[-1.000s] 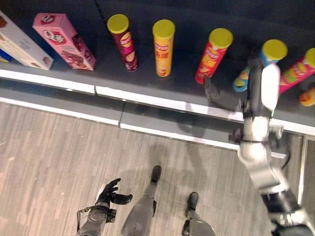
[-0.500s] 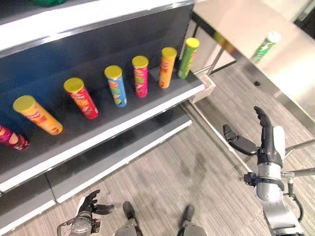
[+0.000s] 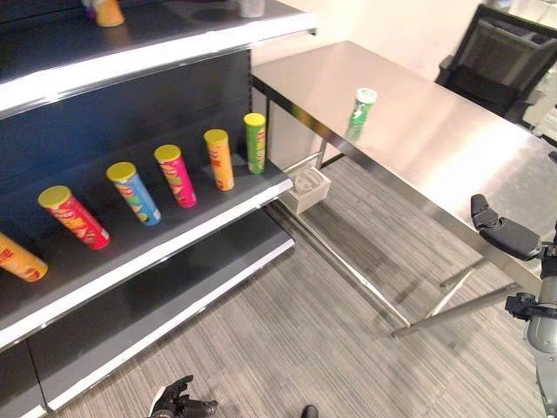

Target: Put the goods on the table back onto the shelves and tidy them up.

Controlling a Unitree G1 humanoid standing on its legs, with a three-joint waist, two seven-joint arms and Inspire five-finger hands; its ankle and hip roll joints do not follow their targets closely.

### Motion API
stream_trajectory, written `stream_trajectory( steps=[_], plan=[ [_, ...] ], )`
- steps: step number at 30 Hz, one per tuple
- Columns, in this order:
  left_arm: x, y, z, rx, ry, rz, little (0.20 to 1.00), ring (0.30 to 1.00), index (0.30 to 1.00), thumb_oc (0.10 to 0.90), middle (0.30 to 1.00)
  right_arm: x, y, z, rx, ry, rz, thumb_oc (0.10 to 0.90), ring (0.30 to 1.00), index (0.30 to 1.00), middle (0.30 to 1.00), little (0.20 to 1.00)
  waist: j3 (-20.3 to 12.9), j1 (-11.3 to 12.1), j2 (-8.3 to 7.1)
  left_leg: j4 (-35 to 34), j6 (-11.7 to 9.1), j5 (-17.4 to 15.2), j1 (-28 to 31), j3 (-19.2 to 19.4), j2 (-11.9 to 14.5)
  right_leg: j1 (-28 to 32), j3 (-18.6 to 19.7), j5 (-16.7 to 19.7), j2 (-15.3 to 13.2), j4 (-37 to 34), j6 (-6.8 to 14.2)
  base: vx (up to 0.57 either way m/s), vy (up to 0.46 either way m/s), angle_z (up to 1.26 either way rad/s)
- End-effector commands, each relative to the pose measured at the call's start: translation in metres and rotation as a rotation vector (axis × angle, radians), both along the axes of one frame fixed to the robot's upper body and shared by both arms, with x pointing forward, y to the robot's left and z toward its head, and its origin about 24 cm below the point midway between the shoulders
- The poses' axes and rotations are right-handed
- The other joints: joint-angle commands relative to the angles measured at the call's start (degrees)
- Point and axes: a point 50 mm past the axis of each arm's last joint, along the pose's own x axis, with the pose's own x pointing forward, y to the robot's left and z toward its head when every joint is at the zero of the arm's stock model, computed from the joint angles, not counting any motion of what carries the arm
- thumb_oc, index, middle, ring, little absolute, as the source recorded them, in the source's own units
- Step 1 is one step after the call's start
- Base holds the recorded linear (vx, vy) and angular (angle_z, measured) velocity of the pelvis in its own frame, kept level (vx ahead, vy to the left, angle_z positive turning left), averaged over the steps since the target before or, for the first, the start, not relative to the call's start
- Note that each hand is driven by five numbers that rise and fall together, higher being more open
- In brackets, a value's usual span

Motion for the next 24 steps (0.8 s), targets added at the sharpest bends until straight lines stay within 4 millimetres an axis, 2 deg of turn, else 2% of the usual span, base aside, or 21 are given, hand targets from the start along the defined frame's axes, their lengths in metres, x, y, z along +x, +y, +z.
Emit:
stream_trajectory(
  steps=[1, 3, 5, 7, 8, 10, 12, 13, 14, 15, 16, 17, 19, 20, 21, 22, 23, 24],
  plan=[
    [0.02, 0.012, 0.01, 0.036, -0.073, -0.021, 0.9, 0.9, 0.9, 0.8, 0.9, 0.009, 0.01, 0.06, -0.059, -0.267, 0.095, 0.8, 0.9, 0.9, 0.9, 0.9, 0.8, 4.5, 1.31, -1.9, 6.5, -7.2, -0.2, 0.8, -8.3, -1.5, 1.7, -2.6, 3.5, 1.2, 4.9, 0.08, -0.023, -0.87],
    [0.015, 0.01, 0.007, 0.032, -0.045, -0.038, 0.9, 0.9, 0.9, 0.8, 0.9, 0.015, 0.016, 0.065, -0.055, -0.281, 0.127, 0.8, 0.9, 0.9, 0.9, 0.9, 0.9, 5.8, 2.21, -5.1, 6.9, -3.5, -4.0, 0.4, -11.3, -0.7, 3.1, -2.9, 5.0, 1.1, 4.9, 0.15, -0.047, -0.5],
    [0.014, 0.007, 0.005, 0.028, -0.033, -0.052, 0.9, 0.9, 0.9, 0.8, 0.9, 0.021, 0.021, 0.07, -0.047, -0.302, 0.157, 0.8, 0.9, 0.9, 0.9, 0.9, 1.3, 7.1, 3.1, -8.2, 6.1, -0.8, -7.3, 0.6, -13.3, 0.4, 4.7, -3.6, 6.4, 1.1, 4.5, 0.18, -0.049, -0.39],
    [0.013, 0.007, 0.004, 0.032, -0.022, -0.064, 0.9, 0.9, 0.9, 0.8, 0.9, 0.021, 0.024, 0.076, -0.051, -0.331, 0.167, 0.8, 0.9, 0.9, 0.9, 0.9, 1.4, 7.6, 4.07, -10.0, 5.5, 1.2, -8.4, 3.3, -13.7, 2.0, 5.7, -4.6, 7.5, 1.0, 4.2, 0.23, -0.01, -0.82],
    [0.008, 0.007, 0.002, 0.031, -0.006, -0.062, 0.9, 0.9, 0.9, 0.8, 0.9, 0.021, 0.028, 0.078, -0.053, -0.34, 0.181, 0.8, 0.9, 0.9, 0.9, 0.9, 0.8, 7.9, 4.59, -11.5, 6.1, 1.5, -6.9, 4.4, -13.5, 2.6, 6.5, -5.2, 8.1, 1.1, 4.3, 0.27, 0.038, -0.4],
    [0.003, 0.006, 0.0, 0.034, 0.011, -0.05, 0.9, 0.9, 0.9, 0.8, 0.9, 0.021, 0.036, 0.083, -0.058, -0.379, 0.204, 0.8, 0.9, 0.9, 0.9, 0.9, 0.1, 8.1, 5.07, -12.0, 6.8, 3.2, -4.7, 4.2, -13.6, 4.9, 8.6, -7.0, 8.5, 1.3, 3.8, 0.4, 0.128, -0.43],
    [-0.001, 0.006, -0.001, 0.038, 0.017, -0.034, 0.9, 0.9, 0.9, 0.8, 0.9, 0.029, 0.046, 0.086, -0.056, -0.377, 0.247, 0.8, 0.9, 0.9, 0.9, 0.9, -1.9, 8.5, 4.42, -11.8, 8.4, 1.3, -1.6, 6.1, -13.2, 6.3, 9.5, -9.3, 5.5, 4.0, 4.9, 0.51, 0.263, -0.84],
    [-0.002, 0.007, -0.001, 0.037, 0.017, -0.02, 0.9, 0.9, 0.9, 0.8, 0.9, 0.034, 0.051, 0.082, -0.057, -0.35, 0.26, 0.8, 0.9, 0.9, 0.9, 0.9, -2.6, 9.0, 4.04, -11.5, 9.7, -0.5, 0.3, 7.1, -13.3, 5.1, 9.7, -9.7, 3.7, 9.4, 5.9, 0.34, 0.2, -0.79],
    [-0.002, 0.007, -0.001, 0.038, 0.018, -0.019, 0.9, 0.9, 0.9, 0.8, 0.9, 0.034, 0.051, 0.082, -0.057, -0.35, 0.26, 0.8, 0.9, 0.9, 0.9, 0.9, -2.6, 9.2, 3.93, -11.5, 9.7, -0.5, 0.3, 7.4, -13.3, 4.7, 10.0, -10.2, 3.5, 10.2, 6.0, 0.31, 0.178, -0.56],
    [-0.002, 0.008, -0.001, 0.041, 0.016, -0.012, 0.9, 0.9, 0.9, 0.8, 0.9, 0.034, 0.052, 0.081, -0.055, -0.344, 0.264, 0.8, 0.9, 0.9, 0.9, 0.9, -2.4, 8.9, 3.69, -11.4, 11.0, -2.4, 3.0, 7.5, -13.9, 1.4, 10.0, -8.7, 2.1, 19.5, 8.3, 0.13, 0.082, -0.25],
    [-0.001, 0.008, -0.001, 0.04, 0.015, -0.011, 0.9, 0.9, 0.9, 0.8, 0.9, 0.034, 0.052, 0.081, -0.056, -0.344, 0.264, 0.8, 0.9, 0.9, 0.9, 0.9, -2.4, 9.0, 3.81, -11.4, 11.0, -2.3, 2.7, 7.6, -13.7, 1.0, 10.1, -8.6, 2.3, 19.7, 8.2, 0.25, 0.157, -0.23],
    [0.0, 0.008, 0.0, 0.043, 0.009, -0.015, 0.9, 0.9, 0.9, 0.8, 0.9, 0.033, 0.053, 0.083, -0.052, -0.354, 0.27, 0.8, 0.9, 0.9, 0.9, 0.9, -1.4, 7.9, 3.72, -11.4, 12.5, -3.9, 5.6, 7.1, -14.8, -3.5, 10.3, -2.8, 0.8, 30.3, 10.6, 0.13, 0.112, -0.15],
    [0.003, 0.009, 0.002, 0.048, 0.001, -0.031, 0.9, 0.9, 0.9, 0.8, 0.9, 0.033, 0.054, 0.083, -0.03, -0.365, 0.279, 0.8, 0.9, 0.9, 0.9, 0.9, -0.5, 7.1, 4.77, -11.6, 13.6, -4.5, 7.2, 6.2, -14.7, -7.8, 10.4, 1.7, 0.8, 39.0, 10.6, 0.11, 0.111, 0.13],
    [0.004, 0.009, 0.002, 0.048, 0.0, -0.031, 0.9, 0.9, 0.9, 0.8, 0.9, 0.033, 0.054, 0.083, -0.03, -0.366, 0.28, 0.8, 0.9, 0.9, 0.9, 0.9, -0.4, 7.2, 4.63, -11.6, 13.6, -4.5, 7.1, 6.3, -14.8, -8.3, 10.5, 1.4, 0.6, 39.8, 10.6, 0.12, 0.083, 0.32],
    [0.006, 0.009, 0.003, 0.048, -0.008, -0.043, 0.9, 0.9, 0.9, 0.8, 0.9, 0.034, 0.054, 0.08, -0.012, -0.365, 0.283, 0.8, 0.9, 0.9, 0.9, 0.9, 0.2, 7.0, 5.8, -12.0, 13.7, -5.3, 8.6, 5.0, -14.2, -12.1, 10.2, 0.7, -0.2, 43.7, 9.4, 0.09, 0.037, 0.29],
    [0.006, 0.009, 0.003, 0.048, -0.007, -0.043, 0.9, 0.9, 0.9, 0.8, 0.9, 0.034, 0.054, 0.08, -0.012, -0.365, 0.283, 0.8, 0.9, 0.9, 0.9, 0.9, 0.1, 6.9, 5.55, -12.1, 13.7, -5.3, 8.5, 4.9, -14.5, -12.4, 10.2, 0.2, -0.5, 44.4, 9.4, 0.25, -0.008, 0.06],
    [0.008, 0.009, 0.005, 0.044, -0.02, -0.053, 0.9, 0.9, 0.9, 0.8, 0.9, 0.032, 0.051, 0.079, -0.008, -0.359, 0.279, 0.8, 0.9, 0.9, 0.9, 0.9, 0.1, 6.6, 6.01, -12.2, 13.0, -6.6, 9.8, 3.2, -13.9, -15.1, 9.6, -2.4, -2.6, 39.9, 8.0, 0.16, -0.053, 0.11],
    [0.008, 0.009, 0.005, 0.044, -0.02, -0.053, 0.9, 0.9, 0.9, 0.8, 0.9, 0.032, 0.051, 0.079, -0.008, -0.359, 0.279, 0.8, 0.9, 0.9, 0.9, 0.9, 0.2, 6.5, 6.01, -12.2, 13.0, -6.6, 9.8, 3.0, -14.0, -15.0, 9.4, -2.5, -2.6, 39.9, 8.0, 0.39, -0.221, 0.52]
  ],
)
